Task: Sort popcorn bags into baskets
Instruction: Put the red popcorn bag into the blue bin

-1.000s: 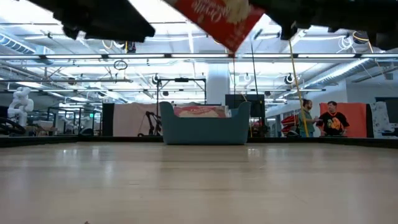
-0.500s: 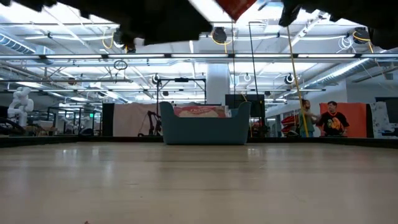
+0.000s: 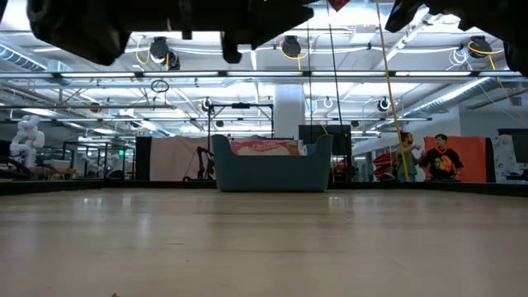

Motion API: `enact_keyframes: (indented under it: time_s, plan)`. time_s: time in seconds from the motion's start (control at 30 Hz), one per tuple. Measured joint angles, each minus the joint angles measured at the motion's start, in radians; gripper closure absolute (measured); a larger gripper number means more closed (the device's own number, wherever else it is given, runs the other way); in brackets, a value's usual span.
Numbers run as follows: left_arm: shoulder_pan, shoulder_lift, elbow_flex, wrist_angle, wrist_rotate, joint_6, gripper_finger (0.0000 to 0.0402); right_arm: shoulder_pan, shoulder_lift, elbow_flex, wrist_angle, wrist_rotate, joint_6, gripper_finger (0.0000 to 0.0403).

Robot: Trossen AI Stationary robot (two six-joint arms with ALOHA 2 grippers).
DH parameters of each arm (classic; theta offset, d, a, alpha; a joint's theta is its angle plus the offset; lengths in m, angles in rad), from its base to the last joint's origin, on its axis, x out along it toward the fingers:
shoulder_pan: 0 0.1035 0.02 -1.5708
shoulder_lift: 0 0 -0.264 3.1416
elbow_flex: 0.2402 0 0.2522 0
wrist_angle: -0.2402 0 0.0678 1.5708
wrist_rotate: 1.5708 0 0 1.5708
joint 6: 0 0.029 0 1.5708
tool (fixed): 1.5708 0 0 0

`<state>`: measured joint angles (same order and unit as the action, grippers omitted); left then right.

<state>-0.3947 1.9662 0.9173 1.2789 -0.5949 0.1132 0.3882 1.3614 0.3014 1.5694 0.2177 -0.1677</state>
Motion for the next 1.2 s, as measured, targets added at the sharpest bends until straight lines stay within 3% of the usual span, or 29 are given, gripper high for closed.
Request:
enact_keyframes:
  time_s: [0.13, 0.37, 0.67, 0.77, 0.9, 1.07, 1.2]
  plan:
    - [0.01, 0.0, 0.0, 0.092, 0.114, 0.044, 0.0227, 0.0, 0.001, 0.002, -0.001, -0.012, -0.001, 0.0397]
    - [0.01, 0.0, 0.0, 0.148, 0.154, 0.157, 0.0237, 0.0, 0.0, 0.002, 0.0, -0.012, 0.006, 0.0397]
    - [0.04, 0.0, 0.0, 0.157, 0.236, 0.156, 0.0365, 0.0, 0.0, 0.002, 0.0, -0.013, 0.001, 0.0397]
    - [0.044, 0.0, 0.0, 0.138, 0.238, 0.154, 0.0385, 0.0, 0.0, 0.001, -0.01, -0.013, -0.001, 0.0396]
    - [0.037, 0.0, 0.0, 0.123, 0.223, 0.129, 0.0371, 0.007, -0.001, -0.002, -0.024, 0.002, 0.006, 0.0382]
    - [-0.005, -0.035, 0.0, 0.035, 0.126, 0.141, 0.0379, 0.033, -0.015, -0.023, -0.049, 0.09, 0.032, 0.0333]
    - [-0.031, -0.103, 0.0, -0.146, 0.04, 0.12, 0.0386, 0.047, -0.036, -0.037, -0.097, 0.155, 0.07, 0.0291]
